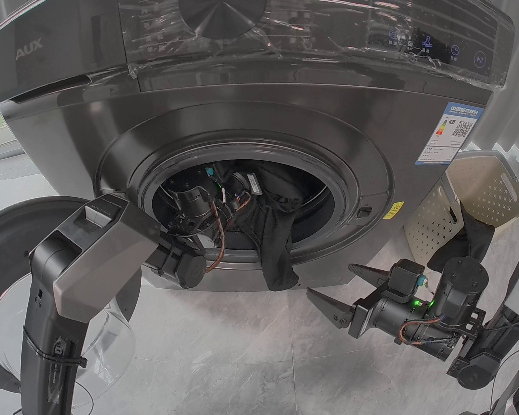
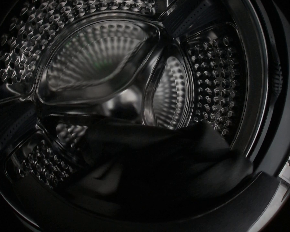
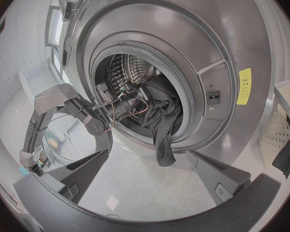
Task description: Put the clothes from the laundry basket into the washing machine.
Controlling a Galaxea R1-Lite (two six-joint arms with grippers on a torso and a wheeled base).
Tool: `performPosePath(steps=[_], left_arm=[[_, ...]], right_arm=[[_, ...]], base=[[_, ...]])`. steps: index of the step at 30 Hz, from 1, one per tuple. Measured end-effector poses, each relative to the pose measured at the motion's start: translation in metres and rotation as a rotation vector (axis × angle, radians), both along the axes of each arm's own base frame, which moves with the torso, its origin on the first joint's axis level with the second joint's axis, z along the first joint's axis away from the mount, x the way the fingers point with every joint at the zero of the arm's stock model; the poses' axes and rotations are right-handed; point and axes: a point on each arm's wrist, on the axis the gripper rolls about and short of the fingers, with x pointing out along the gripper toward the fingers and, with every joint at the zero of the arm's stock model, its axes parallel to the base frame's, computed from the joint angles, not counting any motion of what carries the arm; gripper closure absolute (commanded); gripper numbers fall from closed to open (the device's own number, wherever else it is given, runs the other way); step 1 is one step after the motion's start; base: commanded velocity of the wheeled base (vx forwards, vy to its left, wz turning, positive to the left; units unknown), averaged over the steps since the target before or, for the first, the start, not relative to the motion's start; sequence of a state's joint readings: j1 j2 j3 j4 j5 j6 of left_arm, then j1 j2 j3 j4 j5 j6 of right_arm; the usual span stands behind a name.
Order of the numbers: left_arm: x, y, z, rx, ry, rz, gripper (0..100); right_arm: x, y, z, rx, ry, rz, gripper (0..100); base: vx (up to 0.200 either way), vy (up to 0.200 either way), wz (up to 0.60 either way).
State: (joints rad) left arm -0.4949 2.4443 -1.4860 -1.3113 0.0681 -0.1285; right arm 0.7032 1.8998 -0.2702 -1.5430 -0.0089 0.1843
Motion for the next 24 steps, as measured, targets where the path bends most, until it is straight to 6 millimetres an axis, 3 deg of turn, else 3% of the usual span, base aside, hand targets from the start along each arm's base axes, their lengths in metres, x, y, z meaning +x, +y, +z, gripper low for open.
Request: performPosePath(steps=[7,18,19,24], left_arm=[[-0.012,-0.001,-0.013,0.021,0.101,-0.027,0],[-0.043,-0.014,-0.053,0.151,0.293,-0.154,0],[-0.044,-0.015,-0.056,0.159,0.299,-0.157,100],[-0.043,-0.018,-0.070,0.194,0.313,-0.159,100]], right_arm=[[0.000,0.001,0.000,-0.002,-0.001,0.004,0],[-0.001,0.003,0.000,-0.002,-0.003,0.010,0],[-0.001,0.003,0.000,-0.002,-0.003,0.011,0],[-0.002,0.004,0.000,-0.001,-0.004,0.016,0]], base=[[0.000,0.000,0.00],[0.000,0.000,0.00],[0.000,0.000,0.00],[0.000,0.000,0.00]])
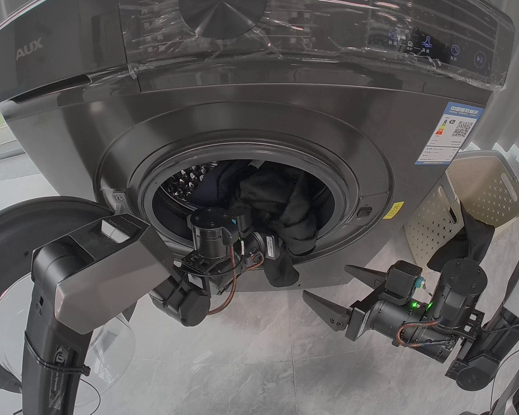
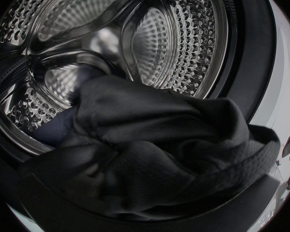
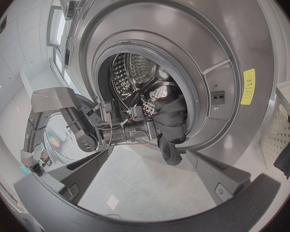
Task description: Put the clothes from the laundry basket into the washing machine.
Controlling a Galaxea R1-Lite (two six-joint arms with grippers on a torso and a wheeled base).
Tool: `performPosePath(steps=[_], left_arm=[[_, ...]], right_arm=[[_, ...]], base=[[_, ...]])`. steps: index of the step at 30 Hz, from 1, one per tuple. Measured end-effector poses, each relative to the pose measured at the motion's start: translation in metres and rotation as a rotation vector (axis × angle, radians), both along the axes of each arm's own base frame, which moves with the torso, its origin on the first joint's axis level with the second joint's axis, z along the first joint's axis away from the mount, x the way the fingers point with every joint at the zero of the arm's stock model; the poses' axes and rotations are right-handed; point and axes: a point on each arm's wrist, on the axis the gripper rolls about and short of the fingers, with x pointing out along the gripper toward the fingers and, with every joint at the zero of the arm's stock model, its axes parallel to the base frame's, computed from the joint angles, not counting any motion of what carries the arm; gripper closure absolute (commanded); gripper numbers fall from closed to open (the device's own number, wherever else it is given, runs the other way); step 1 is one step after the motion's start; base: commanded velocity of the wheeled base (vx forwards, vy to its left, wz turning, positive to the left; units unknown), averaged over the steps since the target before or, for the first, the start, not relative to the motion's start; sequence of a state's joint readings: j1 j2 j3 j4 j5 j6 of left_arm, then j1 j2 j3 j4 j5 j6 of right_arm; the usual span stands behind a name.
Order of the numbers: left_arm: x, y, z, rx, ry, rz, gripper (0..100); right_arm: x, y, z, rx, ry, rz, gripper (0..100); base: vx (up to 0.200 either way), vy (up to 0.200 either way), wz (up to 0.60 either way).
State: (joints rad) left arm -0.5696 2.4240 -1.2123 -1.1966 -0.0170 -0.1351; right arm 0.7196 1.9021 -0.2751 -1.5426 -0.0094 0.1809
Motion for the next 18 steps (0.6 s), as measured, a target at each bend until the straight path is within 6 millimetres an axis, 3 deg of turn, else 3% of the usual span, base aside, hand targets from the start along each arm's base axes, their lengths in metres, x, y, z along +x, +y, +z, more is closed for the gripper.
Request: performPosePath(steps=[5,13,18], left_arm=[[0.012,-0.004,0.008,-0.033,-0.046,0.020,100],[0.046,-0.004,0.055,-0.169,-0.213,0.129,100],[0.066,0.004,0.073,-0.226,-0.281,0.212,100]], right_arm=[[-0.001,0.001,-0.001,-0.001,0.002,0.004,0],[-0.001,0.003,-0.002,-0.003,0.007,0.008,0],[-0.001,0.004,-0.003,-0.005,0.010,0.011,0]], base=[[0.000,0.000,0.00],[0.000,0.000,0.00],[0.000,0.000,0.00]])
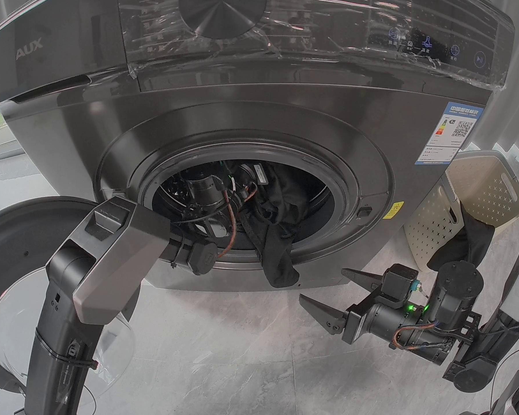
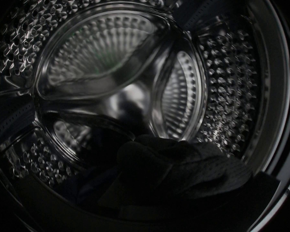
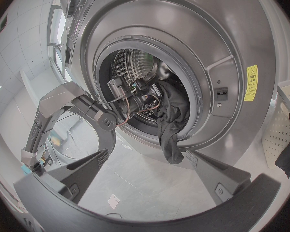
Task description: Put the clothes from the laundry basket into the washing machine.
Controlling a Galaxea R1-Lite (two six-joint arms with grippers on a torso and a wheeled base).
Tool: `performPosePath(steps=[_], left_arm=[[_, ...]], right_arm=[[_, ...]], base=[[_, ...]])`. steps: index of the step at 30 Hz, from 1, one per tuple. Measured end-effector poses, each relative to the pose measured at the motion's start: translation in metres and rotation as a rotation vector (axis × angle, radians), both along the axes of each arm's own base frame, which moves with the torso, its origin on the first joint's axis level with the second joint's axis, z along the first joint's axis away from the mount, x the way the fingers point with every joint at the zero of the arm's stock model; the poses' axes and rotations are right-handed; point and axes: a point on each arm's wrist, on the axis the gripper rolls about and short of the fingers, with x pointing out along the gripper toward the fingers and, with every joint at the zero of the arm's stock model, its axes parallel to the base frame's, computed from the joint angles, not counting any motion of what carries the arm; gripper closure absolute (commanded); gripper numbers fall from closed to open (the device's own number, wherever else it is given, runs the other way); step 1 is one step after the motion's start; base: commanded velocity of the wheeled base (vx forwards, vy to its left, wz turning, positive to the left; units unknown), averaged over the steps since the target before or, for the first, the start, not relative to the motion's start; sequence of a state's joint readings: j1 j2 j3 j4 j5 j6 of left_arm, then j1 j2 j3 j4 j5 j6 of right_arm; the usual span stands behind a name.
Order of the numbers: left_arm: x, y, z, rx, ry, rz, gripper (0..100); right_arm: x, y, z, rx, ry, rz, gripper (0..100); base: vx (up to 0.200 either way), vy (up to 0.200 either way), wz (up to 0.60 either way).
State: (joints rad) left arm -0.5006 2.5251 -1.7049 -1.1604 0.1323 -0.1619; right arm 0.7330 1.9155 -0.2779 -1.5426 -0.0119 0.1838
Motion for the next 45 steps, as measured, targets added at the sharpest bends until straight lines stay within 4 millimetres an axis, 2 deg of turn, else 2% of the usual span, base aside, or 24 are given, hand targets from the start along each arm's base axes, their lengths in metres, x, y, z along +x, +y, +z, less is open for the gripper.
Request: performPosePath(steps=[6,7,13,17,24,36,45], left_arm=[[0.017,0.009,0.009,-0.032,-0.025,0.056,100],[0.018,0.010,0.008,-0.033,-0.025,0.058,0],[0.015,0.005,-0.009,-0.005,0.028,0.050,0],[0.006,0.003,-0.025,0.039,0.102,0.032,0],[-0.030,0.008,-0.048,0.153,0.276,-0.025,0],[-0.112,0.014,-0.041,0.295,0.396,-0.162,0],[-0.146,0.016,-0.029,0.316,0.382,-0.246,0]], right_arm=[[0.000,0.001,-0.002,-0.004,0.006,0.002,0],[0.000,0.001,-0.002,-0.005,0.007,0.002,0],[0.000,0.001,-0.003,-0.007,0.010,0.002,0],[0.000,0.001,-0.004,-0.008,0.012,0.003,0],[0.000,0.001,-0.004,-0.008,0.012,0.002,0],[0.001,0.001,-0.003,-0.006,0.009,0.002,0],[0.001,0.001,-0.003,-0.005,0.008,0.002,0]], base=[[0.000,0.000,0.00],[0.000,0.000,0.00],[0.000,0.000,0.00],[0.000,0.000,0.00],[0.000,0.000,0.00],[0.000,0.000,0.00],[0.000,0.000,0.00]])
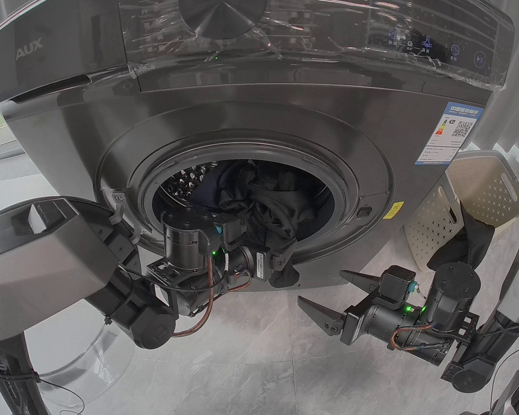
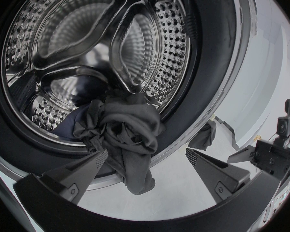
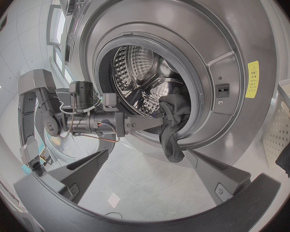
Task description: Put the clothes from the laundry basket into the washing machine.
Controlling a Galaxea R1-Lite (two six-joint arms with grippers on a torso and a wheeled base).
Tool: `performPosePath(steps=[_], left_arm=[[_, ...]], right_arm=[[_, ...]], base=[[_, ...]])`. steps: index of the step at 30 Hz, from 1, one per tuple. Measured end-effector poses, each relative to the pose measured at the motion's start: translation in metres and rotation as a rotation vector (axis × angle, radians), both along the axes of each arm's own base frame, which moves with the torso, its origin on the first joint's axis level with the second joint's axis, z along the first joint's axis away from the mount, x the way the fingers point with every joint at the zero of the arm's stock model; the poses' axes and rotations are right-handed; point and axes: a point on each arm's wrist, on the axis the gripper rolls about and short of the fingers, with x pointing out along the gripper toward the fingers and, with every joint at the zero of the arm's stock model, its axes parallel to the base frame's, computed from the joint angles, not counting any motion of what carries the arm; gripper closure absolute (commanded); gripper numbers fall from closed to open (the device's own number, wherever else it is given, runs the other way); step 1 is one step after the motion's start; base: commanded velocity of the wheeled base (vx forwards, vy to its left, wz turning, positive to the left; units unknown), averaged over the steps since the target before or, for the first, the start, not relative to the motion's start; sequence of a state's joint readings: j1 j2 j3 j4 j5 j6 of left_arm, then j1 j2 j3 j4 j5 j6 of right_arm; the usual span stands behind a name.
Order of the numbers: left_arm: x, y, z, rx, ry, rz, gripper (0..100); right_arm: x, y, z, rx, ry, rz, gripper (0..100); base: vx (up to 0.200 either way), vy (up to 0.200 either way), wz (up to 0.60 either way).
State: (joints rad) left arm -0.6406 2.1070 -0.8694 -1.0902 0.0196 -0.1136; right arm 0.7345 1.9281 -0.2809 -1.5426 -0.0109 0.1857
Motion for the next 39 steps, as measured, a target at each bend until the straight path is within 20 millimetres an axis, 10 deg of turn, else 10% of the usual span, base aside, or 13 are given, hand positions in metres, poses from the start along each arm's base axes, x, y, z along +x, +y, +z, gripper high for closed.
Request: performPosePath(steps=[15,16,30,39], left_arm=[[0.038,-0.019,0.001,-0.081,-0.104,-0.001,0],[0.042,-0.022,-0.002,-0.085,-0.108,0.001,100],[0.107,-0.030,-0.013,-0.160,-0.216,0.109,100],[0.149,-0.023,0.018,-0.272,-0.380,0.253,100]], right_arm=[[0.000,0.000,0.000,0.000,0.000,0.000,0],[0.000,0.000,0.000,0.000,0.000,0.000,0],[0.001,0.000,0.000,0.001,-0.001,0.000,0],[0.001,0.001,0.000,0.001,-0.002,0.000,0]], base=[[0.000,0.000,0.00],[0.000,0.000,0.00],[0.000,0.000,0.00],[0.000,0.000,0.00]])
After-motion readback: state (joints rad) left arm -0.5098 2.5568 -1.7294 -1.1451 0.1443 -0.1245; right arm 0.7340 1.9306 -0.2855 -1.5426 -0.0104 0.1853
